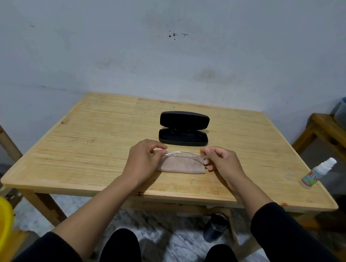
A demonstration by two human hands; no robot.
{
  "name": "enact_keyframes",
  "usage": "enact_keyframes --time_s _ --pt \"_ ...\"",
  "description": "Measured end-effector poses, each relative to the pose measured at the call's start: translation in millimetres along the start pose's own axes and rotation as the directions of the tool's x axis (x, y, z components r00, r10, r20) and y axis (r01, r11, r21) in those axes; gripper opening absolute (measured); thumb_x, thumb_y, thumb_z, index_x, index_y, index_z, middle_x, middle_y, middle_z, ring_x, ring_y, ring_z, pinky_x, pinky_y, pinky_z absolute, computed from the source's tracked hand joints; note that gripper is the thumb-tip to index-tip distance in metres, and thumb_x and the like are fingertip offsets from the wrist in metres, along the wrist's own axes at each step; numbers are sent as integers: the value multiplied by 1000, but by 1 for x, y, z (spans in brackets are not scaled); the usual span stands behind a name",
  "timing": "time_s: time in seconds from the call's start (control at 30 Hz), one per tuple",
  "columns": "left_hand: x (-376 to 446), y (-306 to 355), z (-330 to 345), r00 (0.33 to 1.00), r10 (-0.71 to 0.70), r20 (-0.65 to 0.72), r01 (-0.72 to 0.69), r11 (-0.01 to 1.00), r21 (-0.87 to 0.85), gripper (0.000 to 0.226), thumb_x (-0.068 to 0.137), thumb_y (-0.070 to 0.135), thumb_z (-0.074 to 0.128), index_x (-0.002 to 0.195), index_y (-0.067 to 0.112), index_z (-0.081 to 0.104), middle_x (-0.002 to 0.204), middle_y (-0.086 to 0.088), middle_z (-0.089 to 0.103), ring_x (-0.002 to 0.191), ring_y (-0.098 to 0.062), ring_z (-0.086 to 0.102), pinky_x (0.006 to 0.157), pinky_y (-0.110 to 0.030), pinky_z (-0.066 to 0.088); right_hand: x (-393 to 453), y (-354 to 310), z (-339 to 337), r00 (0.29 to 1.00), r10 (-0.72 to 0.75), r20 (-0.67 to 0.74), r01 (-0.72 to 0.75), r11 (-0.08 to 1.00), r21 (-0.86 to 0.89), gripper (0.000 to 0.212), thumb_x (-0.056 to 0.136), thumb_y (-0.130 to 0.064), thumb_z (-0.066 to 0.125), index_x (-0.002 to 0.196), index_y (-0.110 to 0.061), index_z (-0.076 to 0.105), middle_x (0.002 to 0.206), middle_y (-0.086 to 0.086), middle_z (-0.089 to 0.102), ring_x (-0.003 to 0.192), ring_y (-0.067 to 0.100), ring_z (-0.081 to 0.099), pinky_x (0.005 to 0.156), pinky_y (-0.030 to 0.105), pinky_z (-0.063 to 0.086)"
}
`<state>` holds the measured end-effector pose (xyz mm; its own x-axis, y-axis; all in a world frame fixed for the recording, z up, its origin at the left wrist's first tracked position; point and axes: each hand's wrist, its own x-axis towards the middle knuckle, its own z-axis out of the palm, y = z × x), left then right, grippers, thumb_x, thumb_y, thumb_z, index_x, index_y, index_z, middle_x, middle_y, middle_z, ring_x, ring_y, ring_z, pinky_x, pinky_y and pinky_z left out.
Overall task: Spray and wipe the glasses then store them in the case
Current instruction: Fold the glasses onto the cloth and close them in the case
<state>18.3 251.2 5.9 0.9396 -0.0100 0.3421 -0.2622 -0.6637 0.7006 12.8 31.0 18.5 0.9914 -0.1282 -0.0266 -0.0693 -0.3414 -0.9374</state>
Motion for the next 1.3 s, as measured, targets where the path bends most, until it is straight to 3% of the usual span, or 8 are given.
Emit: enact_keyframes --time_s 0.1,0.17,0.33,0.57,0.7,0.9,1.17,1.3 --pt "-3 -5 -2 1000 -31 2 31 999 19 14 87 24 61 95 20 72 103 1 69 88 -12 56 77 -24 40 -3 -1 -2 997 -32 73 39 996 -82 16 83 -29 67 97 -22 71 89 -3 70 73 9 60 62 17 46" --pt "-6 -7 -3 999 -54 0 54 999 -3 13 85 24 63 93 21 73 97 3 71 85 -12 58 77 -25 42 -2 -2 -2 993 -68 100 84 984 -158 22 78 -27 73 99 -21 72 88 -7 69 77 6 60 64 14 43" --pt "-8 -7 1 994 -111 -11 109 990 -92 10 84 20 65 89 21 73 82 5 71 70 -1 58 66 -10 40 1 0 4 989 -139 56 150 939 -311 20 79 -19 73 99 -19 72 93 -7 68 78 2 58 62 8 41" --pt "14 0 2 992 -106 -73 94 984 -154 10 84 17 65 89 19 74 82 9 70 76 0 61 70 -1 40 12 -11 10 987 -129 -100 103 967 -232 13 80 -17 71 92 -22 73 88 -10 67 80 4 60 63 13 44" --pt "45 4 2 987 -97 -131 73 982 -173 10 83 16 66 89 18 74 82 6 71 73 -3 62 68 3 38 36 -30 6 981 -161 -111 138 973 -187 12 79 -10 73 87 -18 73 84 -6 67 69 0 57 53 1 40" --pt "74 4 8 980 -117 -160 87 979 -183 11 84 15 65 91 16 74 83 1 73 74 -9 62 67 4 35 68 -40 4 970 -208 -125 173 953 -248 12 78 -12 73 89 -16 73 84 -5 68 67 -1 55 57 -2 38" --pt "69 -1 16 990 -95 -104 79 987 -142 13 85 12 62 90 16 73 86 1 73 78 -7 60 68 0 35 68 -27 5 969 -201 -142 167 961 -222 13 79 -6 71 91 -11 73 83 -3 65 69 -2 54 58 -3 38" --pt "89 -23 34 987 -149 -55 144 985 -95 13 85 11 62 90 16 73 87 1 73 78 -6 59 68 -2 35 98 -10 18 985 -131 -110 96 955 -279 12 79 -9 72 90 -13 74 84 -2 67 68 -1 54 57 -3 37"
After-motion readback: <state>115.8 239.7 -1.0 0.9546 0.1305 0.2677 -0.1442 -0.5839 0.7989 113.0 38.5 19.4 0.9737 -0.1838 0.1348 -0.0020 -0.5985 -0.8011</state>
